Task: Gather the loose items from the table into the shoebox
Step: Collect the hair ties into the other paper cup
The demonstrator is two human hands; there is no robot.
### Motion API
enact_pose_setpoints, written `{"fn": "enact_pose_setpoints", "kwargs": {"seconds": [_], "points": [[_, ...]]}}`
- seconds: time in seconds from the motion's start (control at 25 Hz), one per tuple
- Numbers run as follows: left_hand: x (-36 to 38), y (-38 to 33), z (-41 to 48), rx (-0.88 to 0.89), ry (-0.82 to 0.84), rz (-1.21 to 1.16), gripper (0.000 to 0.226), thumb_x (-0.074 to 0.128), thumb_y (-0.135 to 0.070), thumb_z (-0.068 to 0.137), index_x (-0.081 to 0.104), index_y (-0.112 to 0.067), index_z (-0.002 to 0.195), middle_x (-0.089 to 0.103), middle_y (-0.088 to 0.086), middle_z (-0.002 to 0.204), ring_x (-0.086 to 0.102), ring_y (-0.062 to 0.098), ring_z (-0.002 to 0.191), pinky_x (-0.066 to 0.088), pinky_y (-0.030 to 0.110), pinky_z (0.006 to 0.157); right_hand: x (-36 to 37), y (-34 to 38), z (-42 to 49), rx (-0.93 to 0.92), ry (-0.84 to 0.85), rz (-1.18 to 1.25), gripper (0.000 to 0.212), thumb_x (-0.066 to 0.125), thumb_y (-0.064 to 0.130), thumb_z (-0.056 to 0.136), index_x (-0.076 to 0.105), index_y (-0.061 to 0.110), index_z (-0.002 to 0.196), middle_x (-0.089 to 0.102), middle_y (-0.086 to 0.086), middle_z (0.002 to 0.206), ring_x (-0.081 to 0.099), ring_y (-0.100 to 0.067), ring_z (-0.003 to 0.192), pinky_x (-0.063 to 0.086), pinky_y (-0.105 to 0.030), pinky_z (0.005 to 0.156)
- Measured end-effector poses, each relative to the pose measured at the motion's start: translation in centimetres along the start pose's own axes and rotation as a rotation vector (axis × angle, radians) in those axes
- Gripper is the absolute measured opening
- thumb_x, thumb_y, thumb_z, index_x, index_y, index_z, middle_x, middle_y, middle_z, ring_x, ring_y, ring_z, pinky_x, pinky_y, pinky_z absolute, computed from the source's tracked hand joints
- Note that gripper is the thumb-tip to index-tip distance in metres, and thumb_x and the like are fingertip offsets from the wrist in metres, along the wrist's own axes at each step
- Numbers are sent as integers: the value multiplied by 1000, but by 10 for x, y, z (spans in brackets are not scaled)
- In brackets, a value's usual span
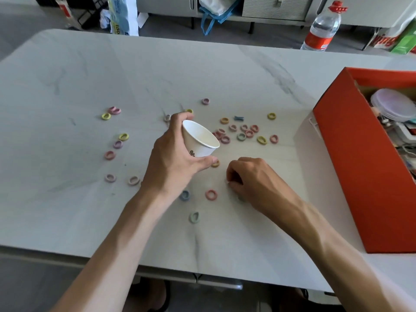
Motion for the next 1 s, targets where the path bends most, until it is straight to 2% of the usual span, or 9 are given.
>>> {"fn": "enact_pose_setpoints", "kwargs": {"seconds": [0.16, 0.28, 0.36, 0.44, 0.6, 0.68, 0.8, 0.88, 1.0], "points": [[11, -6, -3, 61, 57, 65, 82, 91, -32, 62, 46, -23, 129, 63, -5, 112, 59, 19, 98, 47, 30, 81, -7, -3, 5, 66, -16, -17, 12, 60, 5, 78, 66, 14, 81, 62, 4, 75, 58, -14, 70, 49, -24, 64], [18, -4, -6, 67, 103, 55, 84, 91, -31, 58, 45, -30, 128, 58, -21, 102, 54, 2, 90, 39, 13, 74, -30, -14, 8, 196, -160, 226, 13, 70, 7, 73, 70, 20, 76, 65, 10, 67, 60, -4, 62, 47, -11, 58], [24, -8, -7, 98, 146, 27, 83, 92, -28, 55, 46, -34, 125, 54, -32, 95, 52, -13, 85, 36, 2, 70, -51, -16, 9, 231, -320, 477, 14, 72, 7, 70, 70, 21, 72, 69, 8, 66, 64, -3, 63, 50, -15, 58], [32, -13, -8, 109, 188, -2, 82, 91, -25, 55, 45, -36, 122, 56, -32, 94, 53, -20, 88, 38, 1, 67, -59, -2, 11, 157, -328, 641, 16, 71, 6, 71, 72, 21, 74, 71, 10, 68, 65, -1, 64, 48, -16, 59], [35, -16, -6, 90, 175, -44, 82, 91, -21, 56, 45, -35, 123, 61, -30, 96, 56, -20, 89, 40, 1, 69, -52, 28, 15, -3, -180, 632, 16, 72, 10, 78, 77, 24, 85, 73, 12, 78, 67, 3, 75, 49, -14, 70], [27, -14, -3, 80, 119, -39, 82, 92, -24, 56, 47, -31, 124, 58, -30, 94, 55, -18, 85, 37, 0, 68, -60, 8, 16, 49, -312, 652, 15, 70, 13, 83, 78, 25, 89, 74, 15, 84, 66, 5, 80, 46, -10, 72], [16, -12, 0, 57, 54, -39, 81, 92, -28, 58, 46, -30, 124, 59, -21, 96, 56, 5, 89, 38, 7, 70, -60, -36, 14, 223, -498, 486, 17, 61, 22, 92, 72, 27, 104, 70, 14, 104, 62, 6, 92, 40, -3, 73], [16, -13, 1, 56, 69, -39, 80, 92, -27, 59, 46, -28, 125, 60, -14, 101, 56, 14, 93, 39, 15, 72, -51, -68, 26, 351, -471, 322, 30, 57, 31, 96, 61, 25, 125, 58, 1, 128, 54, -9, 115, 42, -14, 90], [20, -14, 0, 59, 113, -47, 79, 92, -26, 59, 47, -28, 124, 57, -18, 96, 55, 11, 89, 39, 7, 71, -53, -111, 63, 506, -387, 243, 43, 49, 28, 99, 48, 18, 140, 40, -8, 147, 40, -26, 133, 38, -40, 109]]}}
Point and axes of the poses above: each hand's wrist, its own z-axis towards the middle knuckle, its own x-axis out of the palm, y = z × x, the point moved 8 cm from there along z, towards the middle knuckle
